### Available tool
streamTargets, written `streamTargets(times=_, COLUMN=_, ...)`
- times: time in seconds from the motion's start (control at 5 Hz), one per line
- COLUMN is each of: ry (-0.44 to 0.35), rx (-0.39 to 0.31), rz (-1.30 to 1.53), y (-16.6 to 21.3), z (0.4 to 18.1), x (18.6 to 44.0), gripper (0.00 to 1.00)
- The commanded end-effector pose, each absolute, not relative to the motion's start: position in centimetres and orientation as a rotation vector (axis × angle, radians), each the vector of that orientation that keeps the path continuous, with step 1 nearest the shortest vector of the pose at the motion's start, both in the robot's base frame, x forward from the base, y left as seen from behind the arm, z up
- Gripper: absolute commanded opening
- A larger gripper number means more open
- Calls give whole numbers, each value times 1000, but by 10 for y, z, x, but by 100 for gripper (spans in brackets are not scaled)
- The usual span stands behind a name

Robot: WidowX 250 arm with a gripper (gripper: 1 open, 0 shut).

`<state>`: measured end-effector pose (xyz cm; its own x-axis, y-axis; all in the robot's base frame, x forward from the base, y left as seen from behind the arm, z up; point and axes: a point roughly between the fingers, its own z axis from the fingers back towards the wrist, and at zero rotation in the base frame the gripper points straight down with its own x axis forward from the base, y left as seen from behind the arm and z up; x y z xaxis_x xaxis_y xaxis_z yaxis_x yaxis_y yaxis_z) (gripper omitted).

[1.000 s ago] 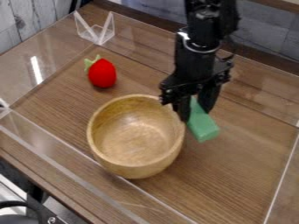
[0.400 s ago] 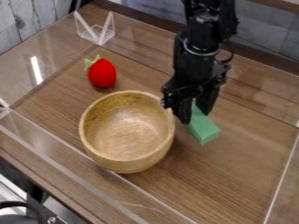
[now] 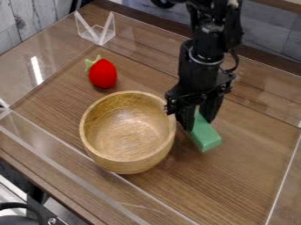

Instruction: Put the green stick in the brown bowl

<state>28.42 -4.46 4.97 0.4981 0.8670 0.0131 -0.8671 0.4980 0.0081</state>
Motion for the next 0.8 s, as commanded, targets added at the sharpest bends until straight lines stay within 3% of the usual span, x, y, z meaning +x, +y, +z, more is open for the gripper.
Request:
streamTargets(times=0.0, ry=-52, rx=-22, rz=1031, y=-48, z=62, x=299, gripper=0)
streamTargets(times=0.6, ry=-41, rx=-18, rz=1047, y=-51, z=68, x=299, gripper=0)
